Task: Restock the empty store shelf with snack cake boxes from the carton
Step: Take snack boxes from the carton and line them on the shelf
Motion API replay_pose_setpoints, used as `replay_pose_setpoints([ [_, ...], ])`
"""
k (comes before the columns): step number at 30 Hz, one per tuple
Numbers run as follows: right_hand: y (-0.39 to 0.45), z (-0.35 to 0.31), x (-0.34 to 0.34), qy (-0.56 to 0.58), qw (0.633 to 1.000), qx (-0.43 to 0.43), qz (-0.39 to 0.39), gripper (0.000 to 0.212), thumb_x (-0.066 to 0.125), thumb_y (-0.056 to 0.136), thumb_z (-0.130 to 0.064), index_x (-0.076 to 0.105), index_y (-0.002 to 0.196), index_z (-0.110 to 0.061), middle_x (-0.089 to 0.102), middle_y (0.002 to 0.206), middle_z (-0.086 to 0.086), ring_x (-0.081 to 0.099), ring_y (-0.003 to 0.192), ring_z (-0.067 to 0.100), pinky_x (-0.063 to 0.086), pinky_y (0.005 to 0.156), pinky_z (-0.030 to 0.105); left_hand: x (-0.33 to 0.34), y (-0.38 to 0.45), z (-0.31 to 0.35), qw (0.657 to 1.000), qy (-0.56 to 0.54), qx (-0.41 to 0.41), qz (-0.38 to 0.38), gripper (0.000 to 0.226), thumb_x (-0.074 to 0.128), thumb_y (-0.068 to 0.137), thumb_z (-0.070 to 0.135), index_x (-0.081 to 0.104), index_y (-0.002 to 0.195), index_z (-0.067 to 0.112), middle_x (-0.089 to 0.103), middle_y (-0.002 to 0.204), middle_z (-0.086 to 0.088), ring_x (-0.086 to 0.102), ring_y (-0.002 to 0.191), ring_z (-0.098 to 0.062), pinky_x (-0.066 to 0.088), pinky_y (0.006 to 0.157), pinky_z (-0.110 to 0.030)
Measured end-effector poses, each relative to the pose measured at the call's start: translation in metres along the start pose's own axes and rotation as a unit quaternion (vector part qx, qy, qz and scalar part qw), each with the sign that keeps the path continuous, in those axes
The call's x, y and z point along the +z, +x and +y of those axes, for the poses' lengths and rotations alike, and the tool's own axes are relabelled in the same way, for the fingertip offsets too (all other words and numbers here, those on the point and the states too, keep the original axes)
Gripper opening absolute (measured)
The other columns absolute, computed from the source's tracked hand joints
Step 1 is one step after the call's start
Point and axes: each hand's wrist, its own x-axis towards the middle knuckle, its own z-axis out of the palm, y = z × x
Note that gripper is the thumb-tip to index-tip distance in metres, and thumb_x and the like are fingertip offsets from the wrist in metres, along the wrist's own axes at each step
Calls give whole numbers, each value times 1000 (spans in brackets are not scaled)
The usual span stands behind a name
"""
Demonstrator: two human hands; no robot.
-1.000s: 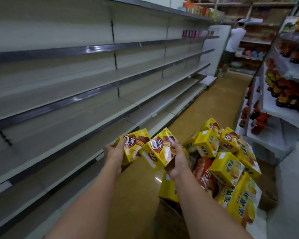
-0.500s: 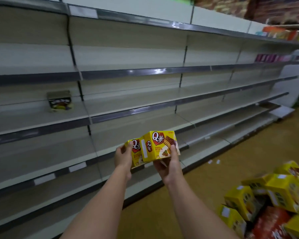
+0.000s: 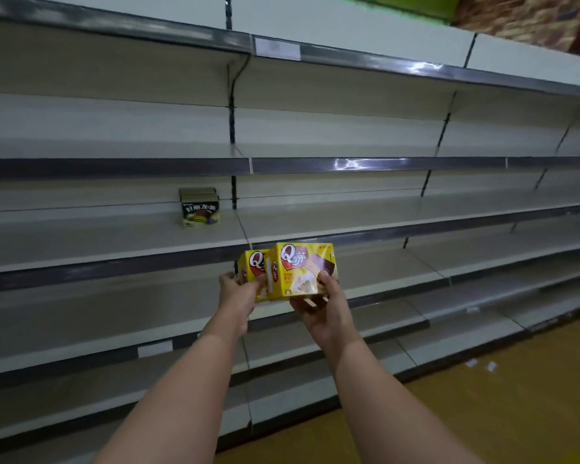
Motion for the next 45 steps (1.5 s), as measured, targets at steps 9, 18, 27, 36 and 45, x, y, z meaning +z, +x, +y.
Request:
replay_pose_setpoints([
  [9,52,0,37,-5,999,14,-28,29,58,93,-22,56,118,-8,64,110,18,62,99,32,50,94,47,-12,49,21,999,24,24,21,53,67,88,27,44,135,18,54,129,-6,51,119,-28,39,101,-42],
  [18,143,-28,50,-4,997,25,-66,27,55,94,-20,57,118,-7,65,102,15,63,91,29,52,88,45,22,116,44,998,35,30,51,22,70,83,19,58,101,15,64,98,-6,61,90,-21,52,85,-37],
  [27,257,-92,51,-67,992,48,-93,24,57,95,-18,57,116,-9,65,93,10,64,85,26,53,81,41,88,205,59,996,26,12,83,42,68,82,4,52,120,12,62,112,-7,58,95,-22,50,80,-36],
  [36,341,-104,31,-158,986,9,-46,32,57,95,-19,52,125,-8,64,100,7,62,92,19,51,81,30,93,258,36,970,114,76,199,41,69,81,2,56,119,8,61,104,-4,61,103,-29,50,92,-42],
  [45,394,-103,31,-143,989,-14,-28,40,55,92,4,47,131,1,60,116,21,63,93,31,55,72,34,77,310,31,967,136,102,190,51,60,87,-2,46,134,11,59,125,-14,55,113,-32,45,88,-36],
])
